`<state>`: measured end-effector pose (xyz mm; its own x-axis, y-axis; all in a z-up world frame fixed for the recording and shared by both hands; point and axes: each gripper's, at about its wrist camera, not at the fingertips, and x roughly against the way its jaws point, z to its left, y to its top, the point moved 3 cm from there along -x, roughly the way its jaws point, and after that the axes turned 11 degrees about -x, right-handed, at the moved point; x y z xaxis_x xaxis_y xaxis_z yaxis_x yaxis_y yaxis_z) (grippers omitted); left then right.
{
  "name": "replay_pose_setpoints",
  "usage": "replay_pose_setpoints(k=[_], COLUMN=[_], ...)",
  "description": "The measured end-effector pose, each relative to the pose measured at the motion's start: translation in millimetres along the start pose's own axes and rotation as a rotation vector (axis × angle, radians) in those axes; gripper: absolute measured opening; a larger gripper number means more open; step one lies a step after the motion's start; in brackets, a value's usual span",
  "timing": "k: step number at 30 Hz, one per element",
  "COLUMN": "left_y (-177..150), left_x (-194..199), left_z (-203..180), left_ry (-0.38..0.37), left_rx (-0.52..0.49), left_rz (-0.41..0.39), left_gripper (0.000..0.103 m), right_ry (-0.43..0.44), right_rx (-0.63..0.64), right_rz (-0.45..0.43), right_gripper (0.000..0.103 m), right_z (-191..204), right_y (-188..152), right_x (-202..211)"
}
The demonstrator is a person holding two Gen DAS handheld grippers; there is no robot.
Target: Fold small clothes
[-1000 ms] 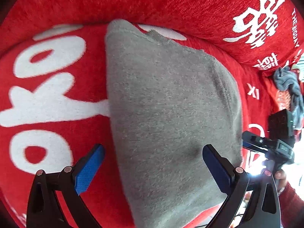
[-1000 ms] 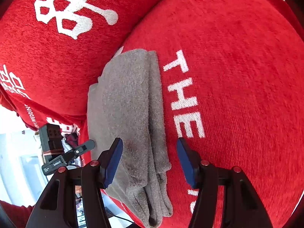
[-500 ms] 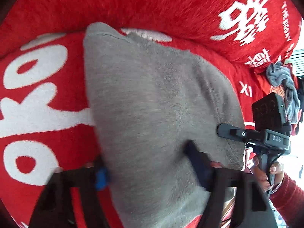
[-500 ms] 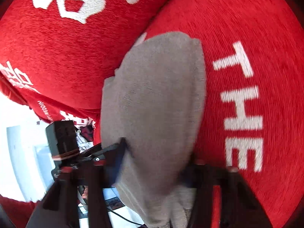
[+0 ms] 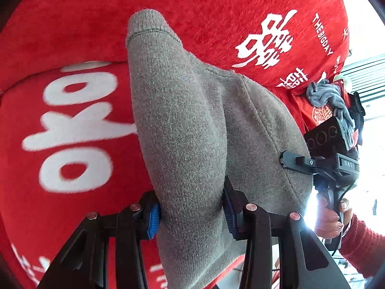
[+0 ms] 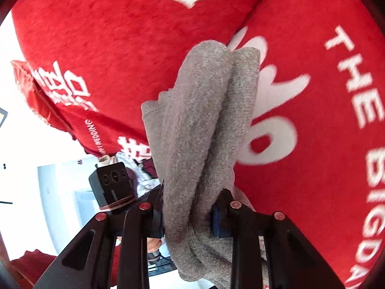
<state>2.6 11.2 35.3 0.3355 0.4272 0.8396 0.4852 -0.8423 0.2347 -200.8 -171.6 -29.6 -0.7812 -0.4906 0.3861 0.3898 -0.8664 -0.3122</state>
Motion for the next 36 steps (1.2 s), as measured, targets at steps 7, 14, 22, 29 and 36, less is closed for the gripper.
replay_pose_setpoints(k=[7, 14, 22, 29, 36], left_y=[-54.6, -92.2, -112.4, -94.3, -98.5], left_x=[35.9, 34.0, 64.3, 59.7, 10.5], left_z=[34.7, 86.6, 114.0, 73.1, 80.0], left_ry=[0.069, 0.204, 0.384, 0.274, 0.341], left_rx=[0.04, 0.099, 0.165, 0.027, 0.015], left_rz=[0.029, 0.053, 0.018, -0.016, 0.031], left_gripper=[0.045, 0.045, 0.045, 0.045, 0.047], right_ry=[0.01, -0.137, -0.745, -0.693, -0.777], right_rx=[-0.031, -0.035, 0.264, 0.35, 0.304], right_rz=[0.067, 0.083, -0.107, -0.111, -0.1], right_gripper=[0.031, 0.033, 0.02, 0.009, 0.004], right_z=[1.4, -16.8, 19.0, 43.4, -1.5], right_y=[-48.7, -62.0, -71.1, -99.5, -84.8], right_x=[-62.3, -116.3, -87.3, -100.1, -134.9])
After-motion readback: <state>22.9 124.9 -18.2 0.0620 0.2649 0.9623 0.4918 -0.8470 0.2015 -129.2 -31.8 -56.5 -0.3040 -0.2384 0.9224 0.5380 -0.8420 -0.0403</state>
